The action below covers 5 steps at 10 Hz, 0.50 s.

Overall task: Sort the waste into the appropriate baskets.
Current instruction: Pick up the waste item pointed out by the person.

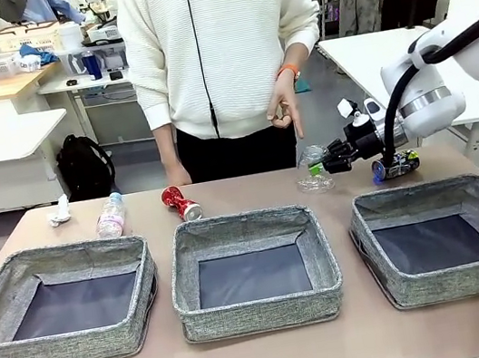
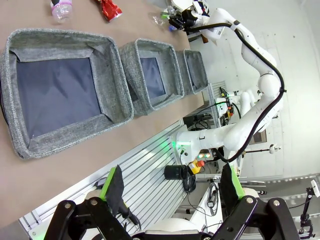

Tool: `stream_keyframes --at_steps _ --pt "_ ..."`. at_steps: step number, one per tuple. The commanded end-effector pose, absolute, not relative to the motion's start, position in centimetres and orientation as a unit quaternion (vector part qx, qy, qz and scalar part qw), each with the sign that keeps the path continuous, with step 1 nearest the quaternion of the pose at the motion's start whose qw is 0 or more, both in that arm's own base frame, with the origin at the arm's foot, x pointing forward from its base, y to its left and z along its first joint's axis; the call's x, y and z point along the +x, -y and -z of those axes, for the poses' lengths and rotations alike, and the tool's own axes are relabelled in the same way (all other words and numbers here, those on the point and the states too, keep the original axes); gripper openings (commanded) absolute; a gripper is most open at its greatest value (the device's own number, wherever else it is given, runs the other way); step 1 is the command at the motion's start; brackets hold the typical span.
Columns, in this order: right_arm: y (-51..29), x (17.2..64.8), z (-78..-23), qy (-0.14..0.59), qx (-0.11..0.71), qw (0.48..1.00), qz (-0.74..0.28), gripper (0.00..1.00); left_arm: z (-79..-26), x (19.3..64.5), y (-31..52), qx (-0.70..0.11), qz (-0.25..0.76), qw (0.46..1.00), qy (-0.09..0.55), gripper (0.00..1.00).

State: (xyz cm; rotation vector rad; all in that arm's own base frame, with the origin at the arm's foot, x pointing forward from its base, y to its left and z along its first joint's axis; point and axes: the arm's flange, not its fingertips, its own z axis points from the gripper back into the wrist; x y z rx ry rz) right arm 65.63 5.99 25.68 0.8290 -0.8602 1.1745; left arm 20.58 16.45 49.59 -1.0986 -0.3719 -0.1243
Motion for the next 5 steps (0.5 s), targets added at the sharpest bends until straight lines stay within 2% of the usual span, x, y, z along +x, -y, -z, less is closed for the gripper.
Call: stream_keyframes --at_steps 1,3,5 --pt "-5.9 65.9 -25.9 0.378 0.379 0.676 -0.506 0.00 -49.8 20.6 -16.3 -0.524 0.066 0.829 0.185 1.00" --pt "-5.4 65.8 -26.6 0.375 0.383 0.676 -0.506 0.00 -49.8 20.6 -16.3 -0.524 0.066 0.829 0.185 1.00" --pt "-3.5 64.0 -30.8 0.380 0.370 0.642 -0.554 0.00 -49.8 20.6 -16.3 -0.524 0.066 0.829 0.185 1.00"
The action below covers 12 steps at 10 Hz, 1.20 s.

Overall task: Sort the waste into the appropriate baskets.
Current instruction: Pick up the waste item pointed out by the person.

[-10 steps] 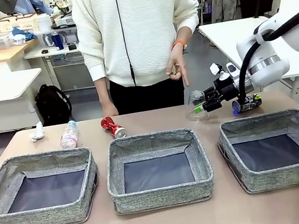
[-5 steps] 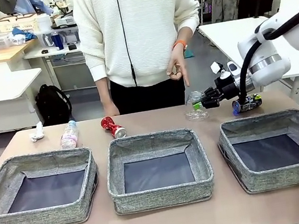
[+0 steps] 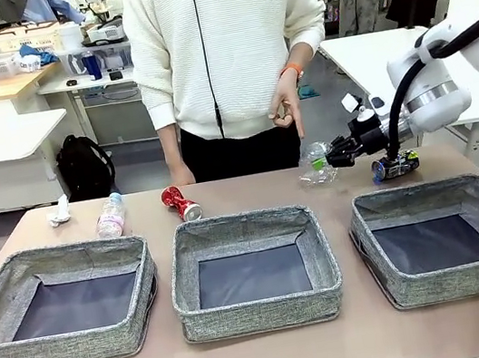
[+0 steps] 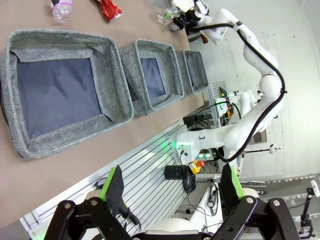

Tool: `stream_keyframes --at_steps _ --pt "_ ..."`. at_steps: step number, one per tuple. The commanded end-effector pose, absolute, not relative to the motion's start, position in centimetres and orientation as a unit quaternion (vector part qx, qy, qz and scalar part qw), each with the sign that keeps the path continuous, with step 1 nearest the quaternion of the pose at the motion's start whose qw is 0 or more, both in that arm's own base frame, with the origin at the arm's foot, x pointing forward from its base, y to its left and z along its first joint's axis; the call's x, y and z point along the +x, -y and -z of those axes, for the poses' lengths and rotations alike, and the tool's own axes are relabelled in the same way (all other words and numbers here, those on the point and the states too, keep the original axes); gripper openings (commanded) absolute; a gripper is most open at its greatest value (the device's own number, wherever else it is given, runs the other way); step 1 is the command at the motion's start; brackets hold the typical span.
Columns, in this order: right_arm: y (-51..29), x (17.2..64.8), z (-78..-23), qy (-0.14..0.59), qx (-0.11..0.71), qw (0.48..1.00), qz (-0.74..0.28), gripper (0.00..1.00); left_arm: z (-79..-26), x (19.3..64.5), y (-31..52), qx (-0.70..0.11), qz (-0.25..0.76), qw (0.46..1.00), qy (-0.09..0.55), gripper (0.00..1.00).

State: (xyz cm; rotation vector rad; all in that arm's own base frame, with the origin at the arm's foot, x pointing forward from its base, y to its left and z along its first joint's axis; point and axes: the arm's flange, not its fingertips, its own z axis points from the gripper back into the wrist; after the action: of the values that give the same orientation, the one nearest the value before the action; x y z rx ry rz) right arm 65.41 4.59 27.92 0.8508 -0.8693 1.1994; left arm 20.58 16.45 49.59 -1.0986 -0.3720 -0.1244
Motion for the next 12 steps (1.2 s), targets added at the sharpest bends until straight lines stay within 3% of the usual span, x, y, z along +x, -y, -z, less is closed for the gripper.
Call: stream_keyframes --at_steps 1,2,4,6,7,8,9,12 --pt "-1.7 62.0 -34.5 0.353 0.352 0.646 -0.577 0.00 -49.8 20.6 -16.3 -0.524 0.066 0.829 0.185 1.00" --pt "0.1 58.2 -39.8 0.339 0.341 0.638 -0.602 0.00 -49.8 20.6 -16.3 -0.524 0.066 0.829 0.185 1.00" --pt "1.2 48.6 -48.6 0.338 0.220 0.644 -0.649 0.00 -49.8 20.6 -16.3 -0.524 0.066 0.829 0.185 1.00" --pt "-0.6 40.9 -51.2 0.372 0.110 0.600 -0.700 0.00 -49.8 20.6 -16.3 -0.524 0.066 0.829 0.185 1.00" --pt "-0.9 38.9 -51.0 0.368 0.094 0.579 -0.721 0.00 -49.8 20.6 -16.3 -0.524 0.066 0.829 0.185 1.00" --pt "-0.4 38.5 -50.7 0.381 0.095 0.567 -0.724 0.00 -49.8 20.6 -16.3 -0.524 0.066 0.829 0.185 1.00" --pt "0.8 41.8 -52.7 0.357 0.141 0.589 -0.712 0.00 -49.8 20.6 -16.3 -0.524 0.066 0.829 0.185 1.00" --pt "0.8 41.8 -52.7 0.357 0.141 0.589 -0.712 0.00 -49.8 20.6 -16.3 -0.524 0.066 0.829 0.185 1.00"
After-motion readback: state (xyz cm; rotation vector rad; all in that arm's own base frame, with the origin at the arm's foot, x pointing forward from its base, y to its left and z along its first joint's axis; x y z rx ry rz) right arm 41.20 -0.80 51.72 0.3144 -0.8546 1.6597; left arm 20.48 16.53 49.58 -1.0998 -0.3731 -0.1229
